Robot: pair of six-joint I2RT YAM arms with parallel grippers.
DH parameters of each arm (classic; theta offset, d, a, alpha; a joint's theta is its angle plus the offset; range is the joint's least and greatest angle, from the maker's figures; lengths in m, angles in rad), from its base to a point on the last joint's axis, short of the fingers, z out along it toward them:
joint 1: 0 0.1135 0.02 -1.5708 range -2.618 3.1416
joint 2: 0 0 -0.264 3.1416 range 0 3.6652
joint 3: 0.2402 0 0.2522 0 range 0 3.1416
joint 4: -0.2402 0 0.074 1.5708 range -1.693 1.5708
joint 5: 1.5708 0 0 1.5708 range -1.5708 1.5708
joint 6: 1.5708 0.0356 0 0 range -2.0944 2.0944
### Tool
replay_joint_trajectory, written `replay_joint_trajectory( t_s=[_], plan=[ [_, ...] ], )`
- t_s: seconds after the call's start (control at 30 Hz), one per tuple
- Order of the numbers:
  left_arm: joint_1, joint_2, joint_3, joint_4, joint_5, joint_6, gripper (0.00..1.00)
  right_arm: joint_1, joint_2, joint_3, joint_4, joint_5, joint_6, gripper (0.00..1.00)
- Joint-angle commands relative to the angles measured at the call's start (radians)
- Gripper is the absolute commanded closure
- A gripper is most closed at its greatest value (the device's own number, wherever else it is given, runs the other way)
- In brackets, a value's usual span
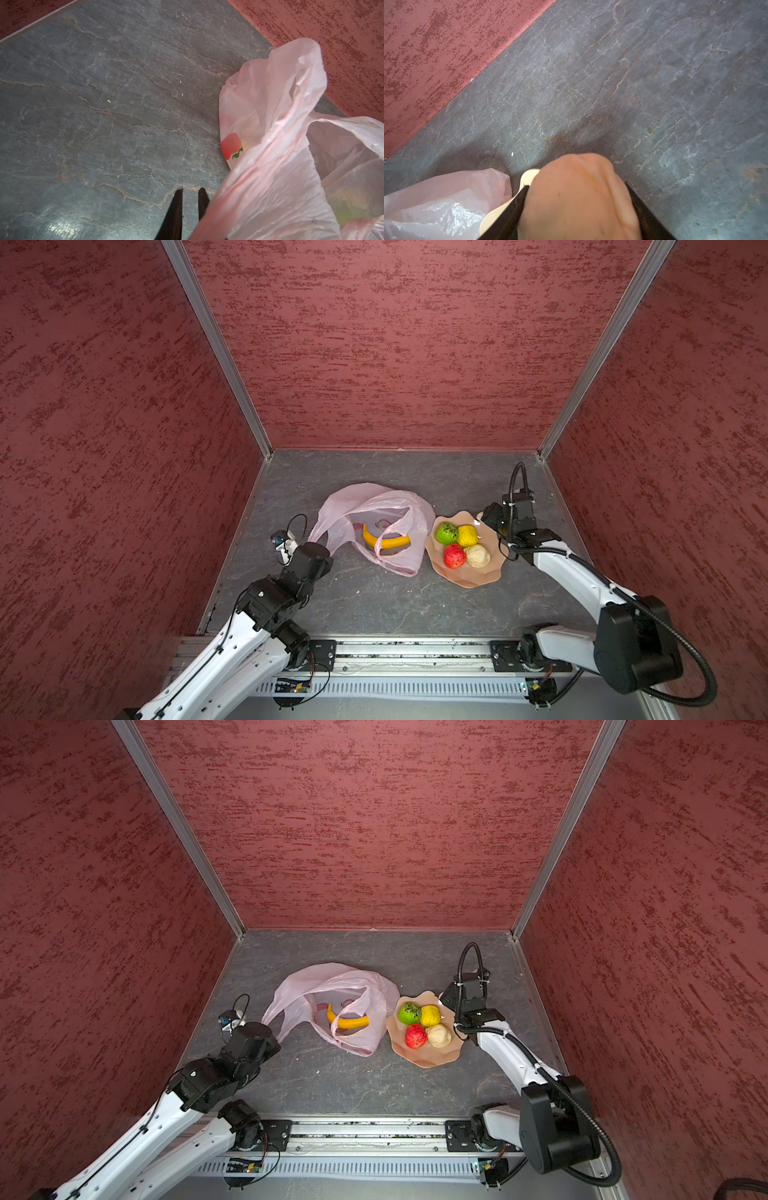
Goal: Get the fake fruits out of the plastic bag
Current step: 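Carry the cream fruit over the peach bowl with the right gripper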
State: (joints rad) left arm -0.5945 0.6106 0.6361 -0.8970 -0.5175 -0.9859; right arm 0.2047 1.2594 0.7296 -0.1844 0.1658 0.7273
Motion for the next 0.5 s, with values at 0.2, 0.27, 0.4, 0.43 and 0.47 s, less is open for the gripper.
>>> replay_joint_trajectory(
  t_s=[0.2,0.27,0.4,0.43,0.47],
  plan=[
    [0.015,0.003,0.013,0.02,0.018,0.019,0.83,-0.005,0.027,-0.031,0.066,0.015,0.035,0.59],
    [0.015,0.005,0.014,0.02,0.018,0.021,0.83,-0.006,0.035,-0.034,0.066,0.01,0.034,0.59],
    [0.018,0.002,0.018,0.015,0.017,0.026,0.83,-0.006,0.047,-0.043,0.077,0.004,0.037,0.58],
    [0.019,0.002,0.018,0.015,0.017,0.027,0.83,-0.007,0.05,-0.044,0.081,0.003,0.038,0.57],
    [0.02,0.0,0.017,0.014,0.017,0.026,0.83,-0.005,0.053,-0.045,0.084,0.001,0.04,0.57]
  ],
)
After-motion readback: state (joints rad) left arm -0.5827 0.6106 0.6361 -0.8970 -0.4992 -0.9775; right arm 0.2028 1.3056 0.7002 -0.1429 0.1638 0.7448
